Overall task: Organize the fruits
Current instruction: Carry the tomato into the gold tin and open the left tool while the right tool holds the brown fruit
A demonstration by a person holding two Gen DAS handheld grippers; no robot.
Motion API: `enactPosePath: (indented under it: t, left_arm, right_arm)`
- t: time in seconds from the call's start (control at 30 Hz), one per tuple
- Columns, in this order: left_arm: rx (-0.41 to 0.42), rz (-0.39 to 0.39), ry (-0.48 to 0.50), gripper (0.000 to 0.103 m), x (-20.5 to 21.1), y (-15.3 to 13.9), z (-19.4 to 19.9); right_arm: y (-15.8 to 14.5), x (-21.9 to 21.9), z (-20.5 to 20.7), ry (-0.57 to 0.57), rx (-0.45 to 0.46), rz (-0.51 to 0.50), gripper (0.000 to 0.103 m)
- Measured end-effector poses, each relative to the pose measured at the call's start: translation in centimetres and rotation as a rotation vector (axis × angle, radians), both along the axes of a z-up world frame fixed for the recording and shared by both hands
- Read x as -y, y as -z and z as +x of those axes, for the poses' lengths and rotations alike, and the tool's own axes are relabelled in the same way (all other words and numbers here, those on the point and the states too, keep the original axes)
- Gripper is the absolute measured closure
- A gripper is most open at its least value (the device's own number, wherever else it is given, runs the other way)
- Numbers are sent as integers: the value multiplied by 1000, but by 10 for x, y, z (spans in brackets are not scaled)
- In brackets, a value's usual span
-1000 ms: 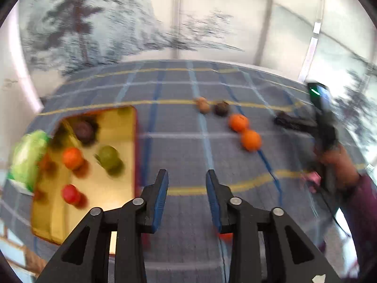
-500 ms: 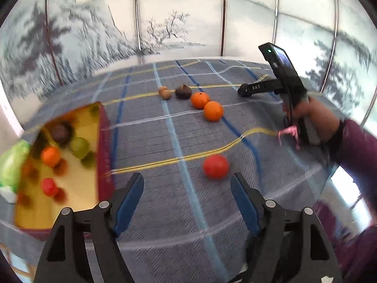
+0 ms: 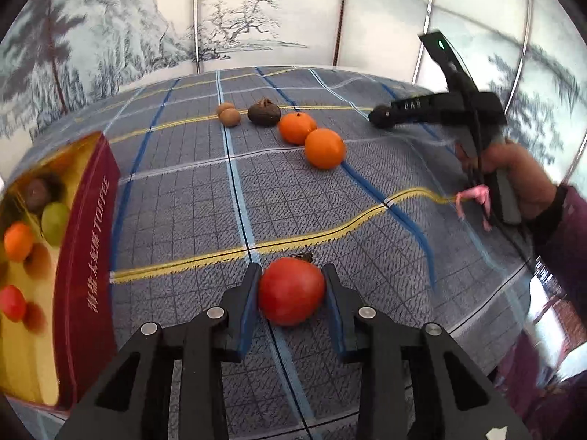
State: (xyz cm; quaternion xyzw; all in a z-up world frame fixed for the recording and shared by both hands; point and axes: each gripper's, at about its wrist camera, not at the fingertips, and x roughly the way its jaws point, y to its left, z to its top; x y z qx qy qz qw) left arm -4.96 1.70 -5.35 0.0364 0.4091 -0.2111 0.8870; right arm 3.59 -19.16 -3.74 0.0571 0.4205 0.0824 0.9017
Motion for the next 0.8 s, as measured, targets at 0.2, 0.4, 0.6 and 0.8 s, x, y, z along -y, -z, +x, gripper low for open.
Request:
enactPosePath:
  t: [0.2,0.4,0.6,0.8]
  left_arm:
    - [25,-66,-67,74,-14,-21,-12]
    - [84,-103,-125,74,-33,-49,-36]
    - [154,-85,-184,74,-58,-77,-50]
    - [166,-41,-317,74,-107,-79,-37]
  right_arm:
    - [0,0,0,0,0,-7,71]
    - [0,-5,1,-1,-1,-41,71]
    - [0,-10,2,-5,-2,-75,69]
    - [0,-17,1,-5,-1,-124,69]
